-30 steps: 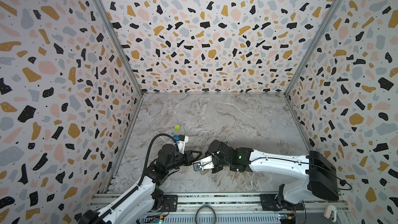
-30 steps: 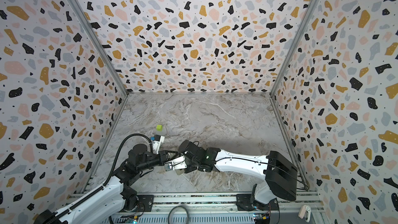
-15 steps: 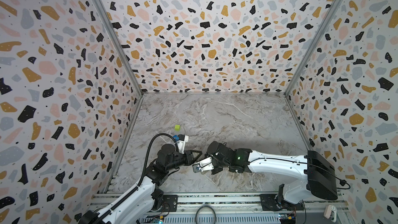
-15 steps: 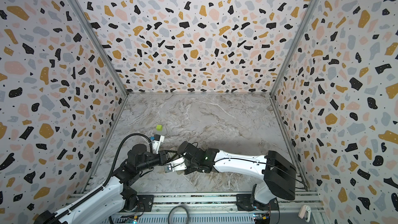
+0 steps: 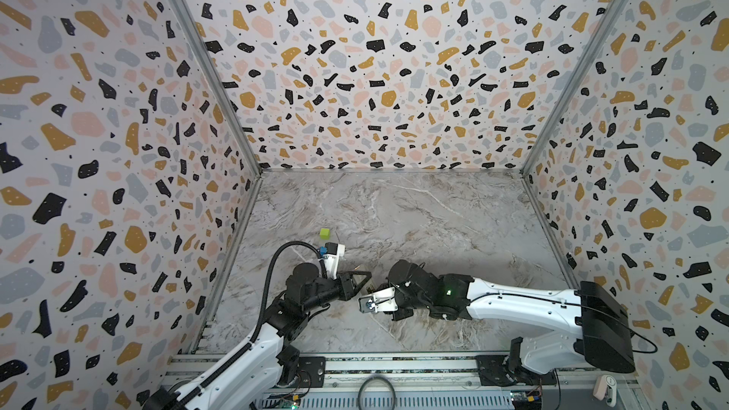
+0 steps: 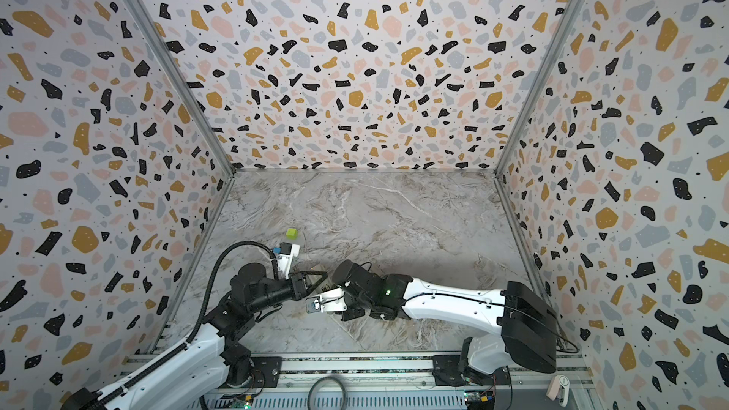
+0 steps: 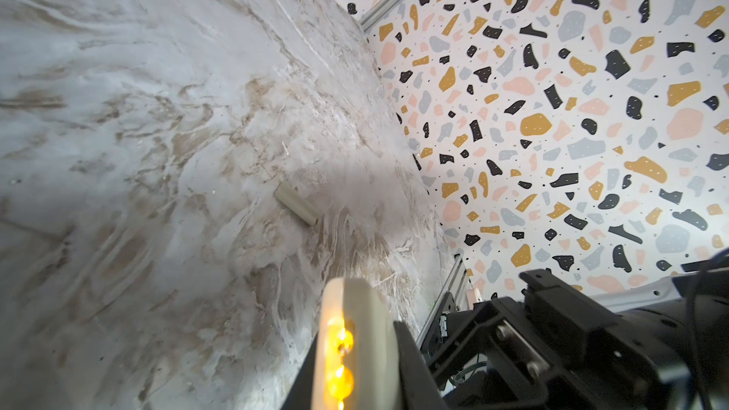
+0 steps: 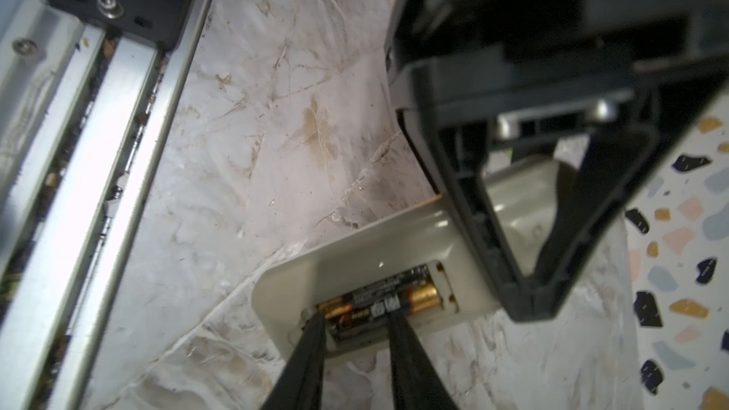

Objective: Load the batteries into the remote control
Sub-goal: 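Lift the right gripper off the remote and move it over the beige battery cover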

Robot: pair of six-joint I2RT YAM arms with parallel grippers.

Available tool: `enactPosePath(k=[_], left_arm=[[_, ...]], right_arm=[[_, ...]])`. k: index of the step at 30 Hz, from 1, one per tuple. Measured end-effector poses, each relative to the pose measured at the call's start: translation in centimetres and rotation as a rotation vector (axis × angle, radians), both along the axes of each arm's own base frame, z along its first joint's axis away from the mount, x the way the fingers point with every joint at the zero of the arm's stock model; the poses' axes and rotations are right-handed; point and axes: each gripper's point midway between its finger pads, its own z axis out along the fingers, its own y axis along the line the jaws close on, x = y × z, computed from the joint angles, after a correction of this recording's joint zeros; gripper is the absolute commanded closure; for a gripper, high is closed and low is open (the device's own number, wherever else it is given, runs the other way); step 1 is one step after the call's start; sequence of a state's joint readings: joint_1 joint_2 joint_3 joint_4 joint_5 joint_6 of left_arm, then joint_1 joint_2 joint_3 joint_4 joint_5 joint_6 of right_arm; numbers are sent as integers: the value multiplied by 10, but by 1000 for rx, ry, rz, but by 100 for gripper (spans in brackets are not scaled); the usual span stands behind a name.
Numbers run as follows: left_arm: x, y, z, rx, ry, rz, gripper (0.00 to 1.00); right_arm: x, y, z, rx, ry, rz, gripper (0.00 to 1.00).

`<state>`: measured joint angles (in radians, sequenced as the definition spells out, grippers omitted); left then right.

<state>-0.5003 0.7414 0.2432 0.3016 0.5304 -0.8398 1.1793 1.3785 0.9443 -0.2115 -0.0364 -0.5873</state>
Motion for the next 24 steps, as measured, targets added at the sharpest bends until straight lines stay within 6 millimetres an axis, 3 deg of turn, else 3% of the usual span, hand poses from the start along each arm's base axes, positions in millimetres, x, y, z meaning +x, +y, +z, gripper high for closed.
enactPosePath(k=[6,10,13,16,20,24], left_arm=[[9,4,5,11,-36,48,100],[13,7,5,20,-43,76,100],[15,9,4,23,-46,90,100],[17,10,4,26,-48,100,100],[19,11,6,25,-56,115,100],[20,13,4,21,-63,129,100]], right_arm=[[41,-32,41,152,89,-234,45],[72,-58,43,186,166,-398,34],[98,-81,24,161,240,-536,29],[117,-100,-8,94,324,-656,24],[121,-113,-50,-8,421,-742,20],[122,-118,-73,-70,475,-785,20]])
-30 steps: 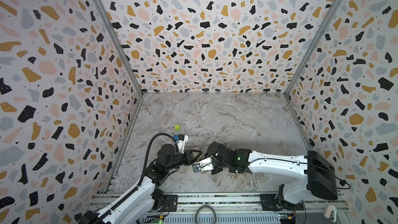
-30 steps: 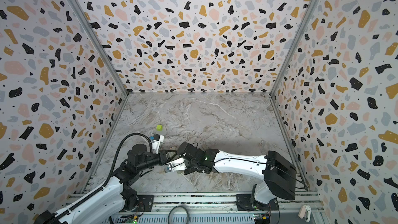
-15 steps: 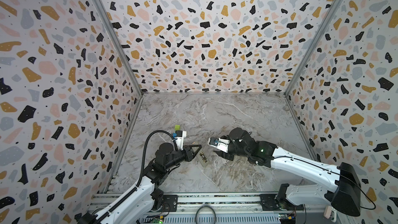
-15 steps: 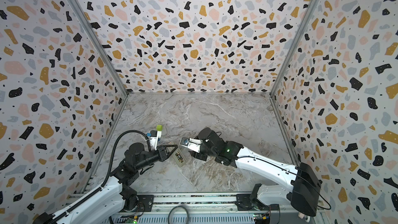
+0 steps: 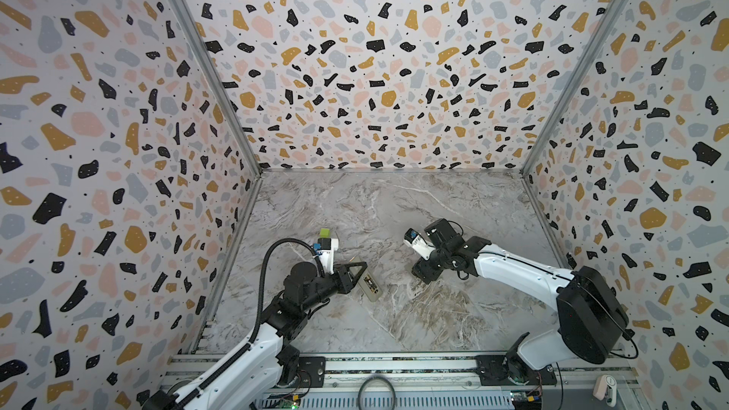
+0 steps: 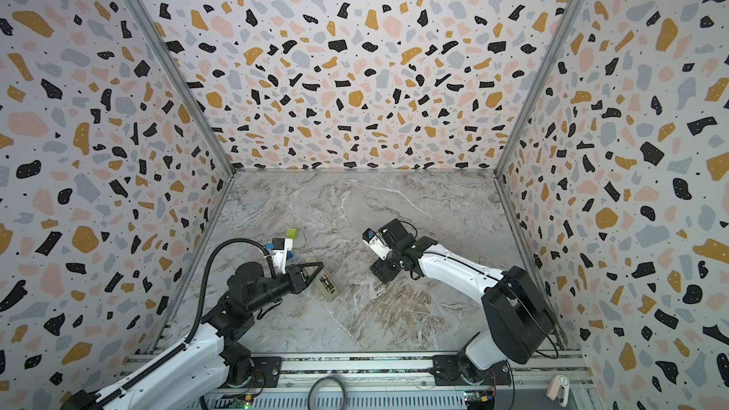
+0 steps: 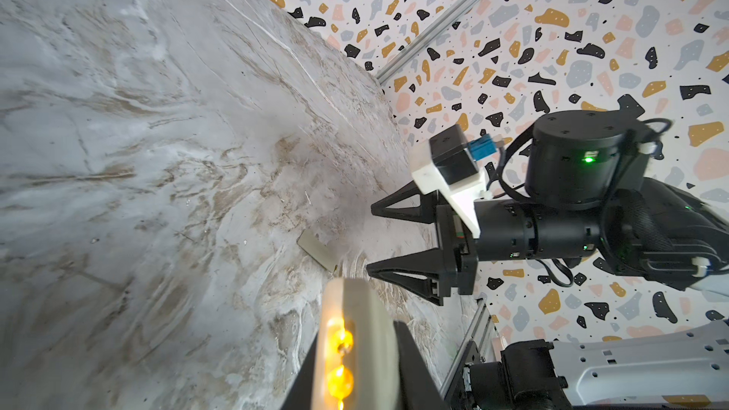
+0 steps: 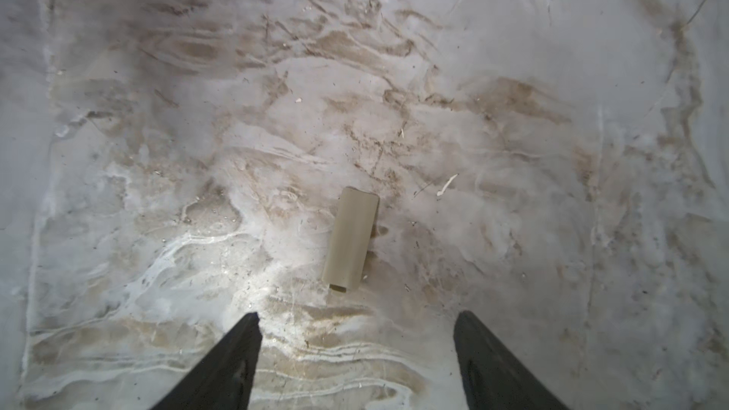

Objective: Load the batteries into the remote control
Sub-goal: 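Lift the right gripper off the remote and move it over the beige battery cover, then lower the right gripper and close it on the beige battery cover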

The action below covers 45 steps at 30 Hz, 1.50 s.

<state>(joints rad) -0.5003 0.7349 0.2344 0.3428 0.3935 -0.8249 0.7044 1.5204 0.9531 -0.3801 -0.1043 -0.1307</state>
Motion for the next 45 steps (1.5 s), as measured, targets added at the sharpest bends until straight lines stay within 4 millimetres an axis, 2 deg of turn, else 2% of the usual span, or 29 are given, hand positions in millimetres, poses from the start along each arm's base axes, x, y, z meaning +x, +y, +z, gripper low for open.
enactPosePath(k=[4,13,23,45], left_arm=[[1,2,-6,2,7,16,100],[4,4,-1,-21,-9,38,100],[5,4,-2,-26,-7,44,100],[6,5,-3,-28,-6,51,100]], right_arm=[[1,0,-12,-19,34,-14,22],[9,6,-33,-54,76,-23,28],[7,7,-52,-84,116,-20,37],[2,10,-59,-95,134,-9,61]])
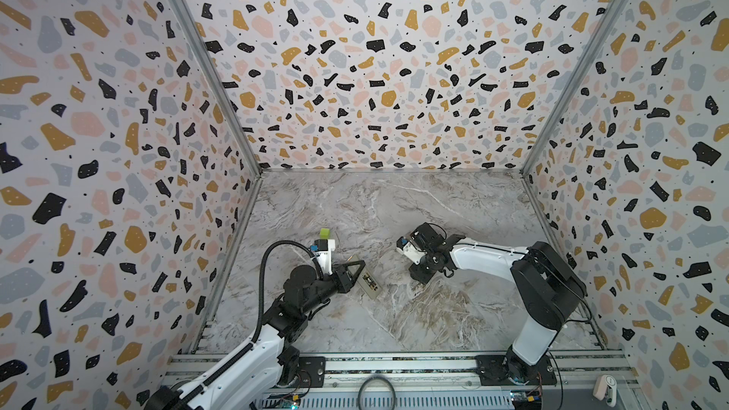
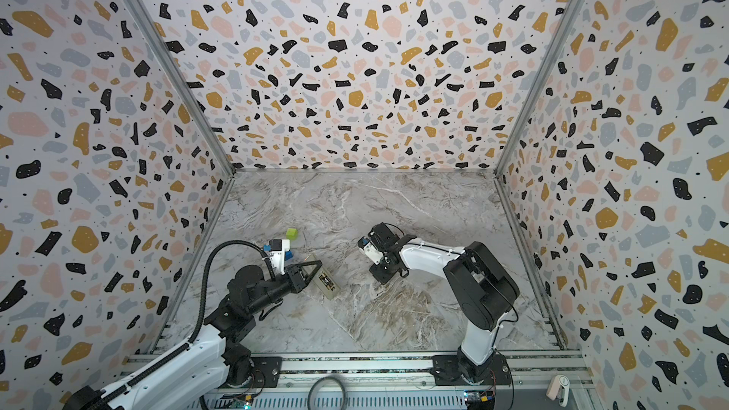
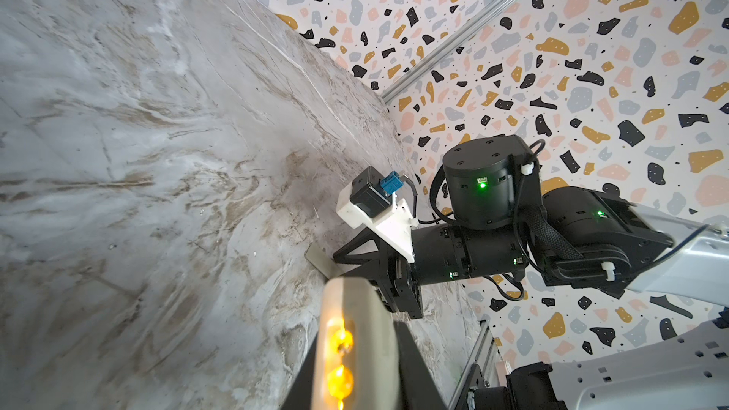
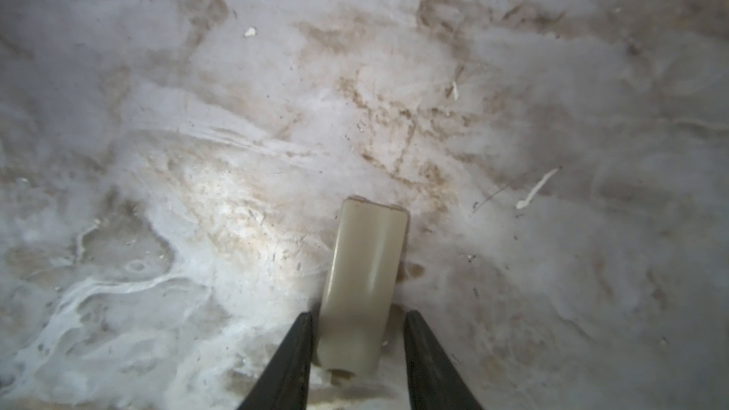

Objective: Load the batteries into the remote control
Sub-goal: 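Lower the right gripper and close it on the beige battery cover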

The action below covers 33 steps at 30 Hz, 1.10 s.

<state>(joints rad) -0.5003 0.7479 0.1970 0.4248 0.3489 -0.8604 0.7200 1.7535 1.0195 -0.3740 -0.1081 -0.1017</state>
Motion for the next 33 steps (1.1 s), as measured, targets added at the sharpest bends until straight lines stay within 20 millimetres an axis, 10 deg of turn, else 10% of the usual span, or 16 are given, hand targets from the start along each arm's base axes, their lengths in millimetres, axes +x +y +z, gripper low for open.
enactPosePath(k=[33], left_arm=[[1,0,-2,4,7,0,100]], right_arm=[[3,0,0,-23,-21,5,67]])
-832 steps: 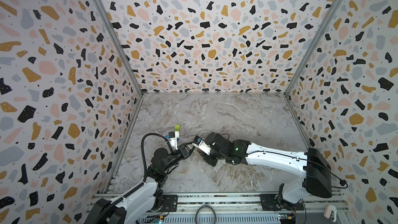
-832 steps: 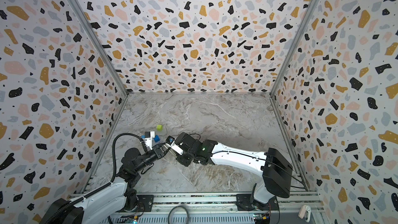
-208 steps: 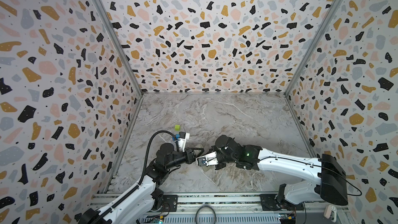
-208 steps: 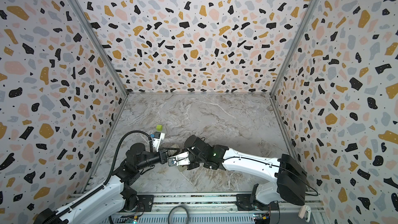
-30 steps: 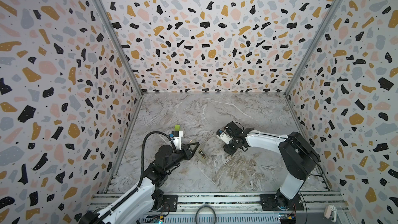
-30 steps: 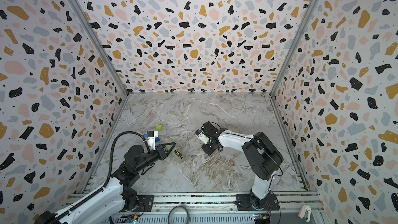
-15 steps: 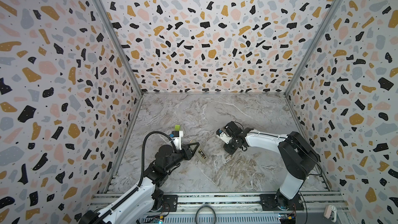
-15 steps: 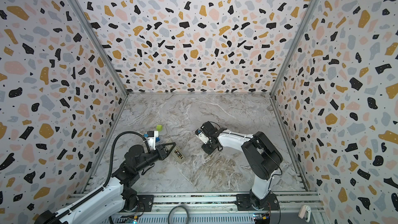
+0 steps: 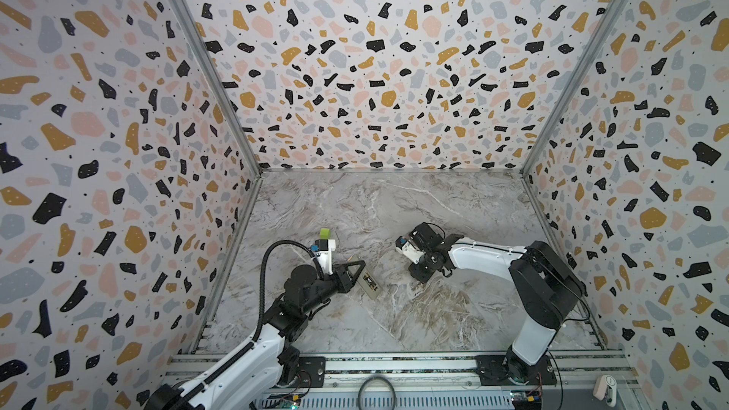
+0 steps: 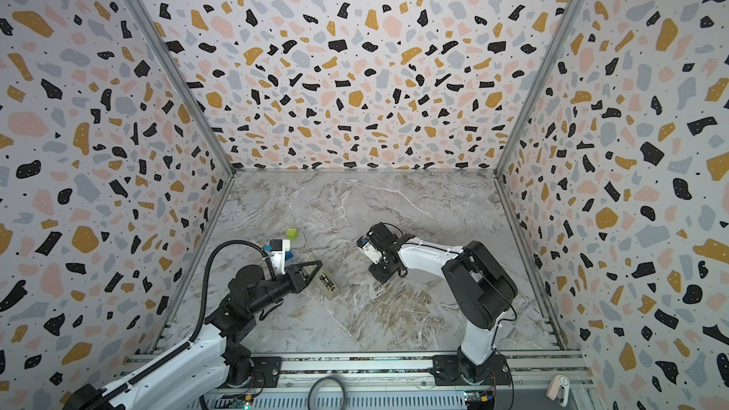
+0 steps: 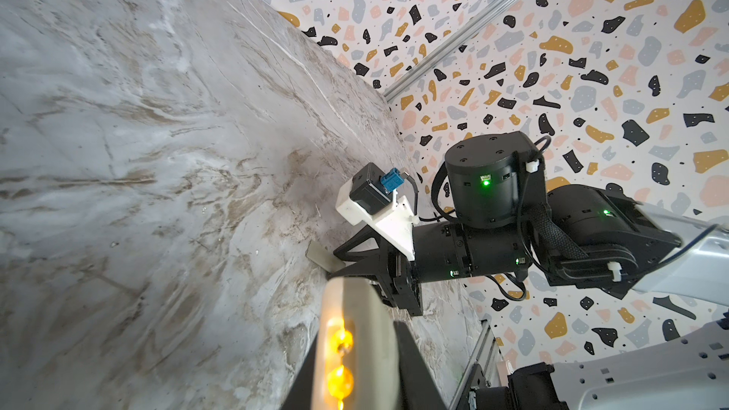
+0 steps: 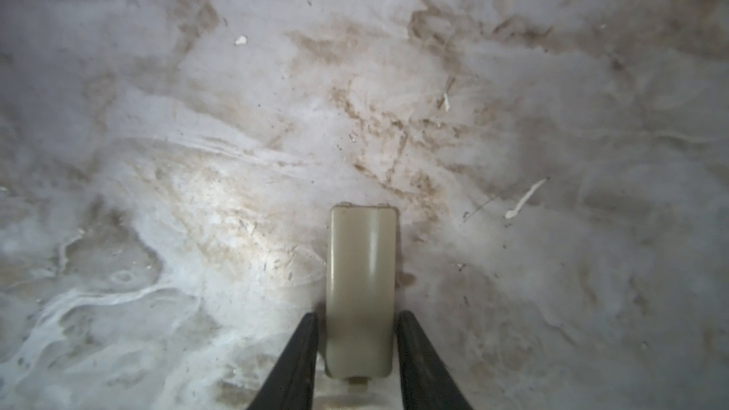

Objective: Load the batteries into the remote control
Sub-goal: 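Lower the right gripper and close it on the beige battery cover, then carry the cover with the right gripper over the remote's battery compartment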

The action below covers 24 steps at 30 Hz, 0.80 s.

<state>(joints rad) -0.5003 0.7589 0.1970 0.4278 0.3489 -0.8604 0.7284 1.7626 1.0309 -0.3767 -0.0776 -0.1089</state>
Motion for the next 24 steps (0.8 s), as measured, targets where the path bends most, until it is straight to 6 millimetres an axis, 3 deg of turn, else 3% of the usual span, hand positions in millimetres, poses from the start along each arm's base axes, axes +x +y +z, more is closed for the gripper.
enactPosePath(k=[19,24], left_arm=[[0,0,0,-1,-1,0,100],[1,0,2,-7,-7,5,100]], right_arm=[[-2,0,1,-13,-8,5,79],[-9,4,14,11,-37,35,83]])
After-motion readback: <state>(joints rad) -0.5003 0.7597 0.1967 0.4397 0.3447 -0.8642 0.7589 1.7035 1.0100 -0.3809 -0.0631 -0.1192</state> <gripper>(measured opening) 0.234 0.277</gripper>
